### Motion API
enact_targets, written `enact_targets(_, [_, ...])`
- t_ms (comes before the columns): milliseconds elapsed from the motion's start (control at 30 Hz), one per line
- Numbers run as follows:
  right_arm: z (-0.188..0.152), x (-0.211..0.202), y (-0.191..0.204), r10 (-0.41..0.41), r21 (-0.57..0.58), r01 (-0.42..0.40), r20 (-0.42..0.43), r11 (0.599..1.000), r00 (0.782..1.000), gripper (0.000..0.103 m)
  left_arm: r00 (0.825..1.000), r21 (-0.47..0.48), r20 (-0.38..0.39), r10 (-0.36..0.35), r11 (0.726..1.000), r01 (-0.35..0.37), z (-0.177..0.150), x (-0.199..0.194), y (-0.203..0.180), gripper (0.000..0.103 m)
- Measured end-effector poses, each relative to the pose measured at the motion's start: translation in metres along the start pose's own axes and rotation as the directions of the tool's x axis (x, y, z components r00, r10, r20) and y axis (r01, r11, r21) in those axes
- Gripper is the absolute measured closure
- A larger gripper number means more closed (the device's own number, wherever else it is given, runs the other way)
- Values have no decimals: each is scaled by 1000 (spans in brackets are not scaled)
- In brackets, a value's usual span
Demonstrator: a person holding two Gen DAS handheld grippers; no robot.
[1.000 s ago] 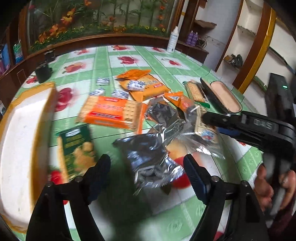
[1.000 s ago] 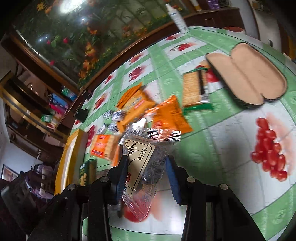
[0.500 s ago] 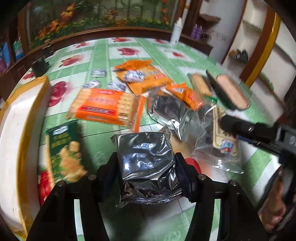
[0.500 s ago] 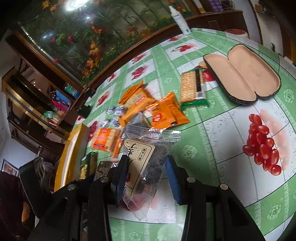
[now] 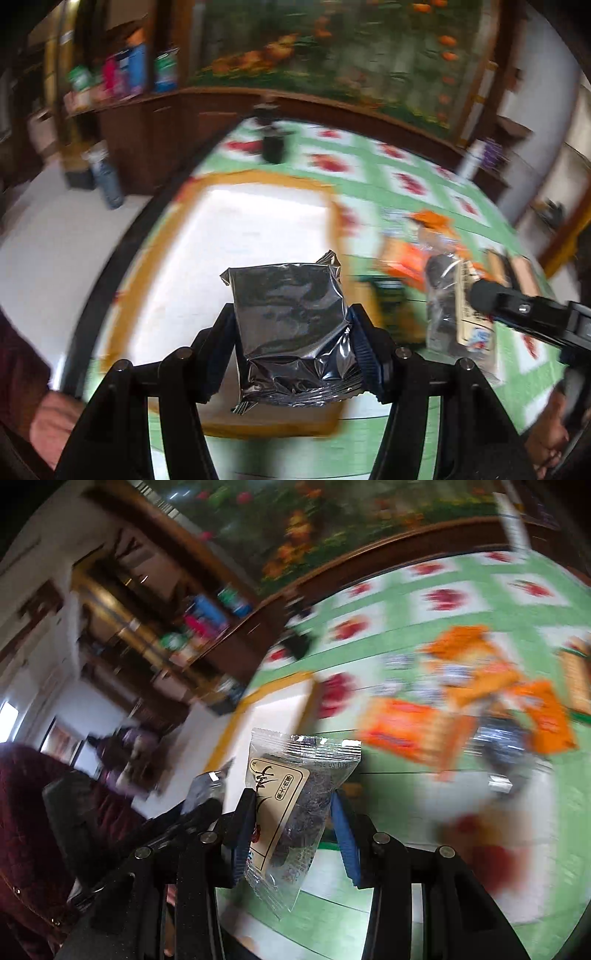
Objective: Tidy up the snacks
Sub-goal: 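Carry both bags into the white foam tray and open both tools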
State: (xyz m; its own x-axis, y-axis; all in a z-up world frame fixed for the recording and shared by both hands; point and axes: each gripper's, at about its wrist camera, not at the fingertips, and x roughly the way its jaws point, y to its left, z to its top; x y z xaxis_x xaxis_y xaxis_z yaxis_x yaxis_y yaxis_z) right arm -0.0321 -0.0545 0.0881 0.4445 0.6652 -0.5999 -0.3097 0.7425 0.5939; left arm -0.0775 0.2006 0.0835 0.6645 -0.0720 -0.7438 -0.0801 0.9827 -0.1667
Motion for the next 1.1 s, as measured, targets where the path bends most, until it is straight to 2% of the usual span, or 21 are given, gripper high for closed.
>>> enact_targets(167, [3,65,46,-4,-82,-3,-88,997,996,58,997,-66,-29,68,995,-70,-3,19,47,43])
enact_targets(333, [-3,114,59,-51,-110,35,-149,993,988,58,995,-107,-55,84,990,-90,-8,29,74,42])
enact_targets(400, [-5,126,60,-72,-124,53,-154,991,986,58,997,-134,-55,60,989,-67,-9,29,81,39])
enact_targets(500, [-6,135,62,-99,-139,80,-135,987,986,55,999,-180,-35,30,983,-36,-9,24,88,27])
enact_targets(533, [-5,136,63,-94,-138,76,-132,987,987,55,1000,-195,-22,19,981,-23,-9,20,89,27])
enact_targets(633, [2,125,60,-77,-121,63,-112,991,991,55,1000,-215,7,27,976,-25,-8,10,91,27])
enact_targets(700, [9,102,56,-69,-114,60,-70,992,995,55,999,-218,31,31,976,-23,-8,1,88,25])
enact_targets(800, [16,60,36,-105,-104,105,7,989,994,51,997,-209,68,24,978,-10,-9,-13,81,21])
enact_targets(833, [17,45,25,-131,-94,133,33,987,991,46,997,-202,77,20,979,-5,-10,-17,78,21])
enact_targets(900, [17,16,2,-198,-68,203,75,977,977,43,997,-189,81,7,982,8,-12,-19,68,21])
enact_targets(967, [13,-12,-29,-281,-34,286,104,958,954,43,997,-169,77,-27,985,40,-14,-21,55,21])
enact_targets(1100, [7,-46,-83,-396,64,391,109,918,912,43,995,-87,49,-81,993,86,-18,-18,18,21])
